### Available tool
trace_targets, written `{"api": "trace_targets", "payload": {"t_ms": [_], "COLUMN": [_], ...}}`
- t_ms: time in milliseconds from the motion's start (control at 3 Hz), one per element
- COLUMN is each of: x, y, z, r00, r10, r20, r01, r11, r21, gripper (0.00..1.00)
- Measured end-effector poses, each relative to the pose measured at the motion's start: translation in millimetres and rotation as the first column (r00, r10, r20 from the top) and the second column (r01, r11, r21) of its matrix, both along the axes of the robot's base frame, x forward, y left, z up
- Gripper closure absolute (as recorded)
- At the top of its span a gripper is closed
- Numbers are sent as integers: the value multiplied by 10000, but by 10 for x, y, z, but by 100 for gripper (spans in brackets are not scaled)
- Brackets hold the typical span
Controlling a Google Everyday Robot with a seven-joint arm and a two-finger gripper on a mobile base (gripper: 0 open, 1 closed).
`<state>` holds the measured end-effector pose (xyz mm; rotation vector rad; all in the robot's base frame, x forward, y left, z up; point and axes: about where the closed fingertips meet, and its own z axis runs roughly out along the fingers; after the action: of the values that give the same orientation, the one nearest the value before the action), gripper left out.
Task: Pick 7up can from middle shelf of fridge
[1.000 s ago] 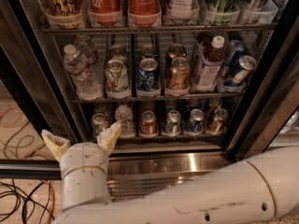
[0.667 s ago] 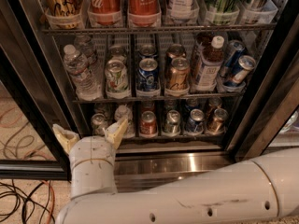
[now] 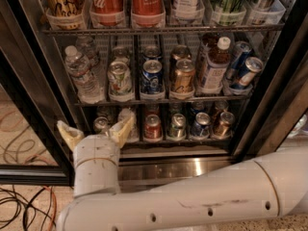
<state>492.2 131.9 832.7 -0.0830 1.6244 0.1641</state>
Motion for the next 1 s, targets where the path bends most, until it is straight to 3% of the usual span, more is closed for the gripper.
{"api": "trace_targets", "payload": {"t_ms": [667,1000], "x": [450,605], "y": [-221,-287], "z": [294,419], "r00": [9917,9860], "r10": [-570,-637], "r20": [1149,1540], "r01": [616,719], "r11": [9974,9962], "r21": [-370,-483], "gripper": [0,9]}}
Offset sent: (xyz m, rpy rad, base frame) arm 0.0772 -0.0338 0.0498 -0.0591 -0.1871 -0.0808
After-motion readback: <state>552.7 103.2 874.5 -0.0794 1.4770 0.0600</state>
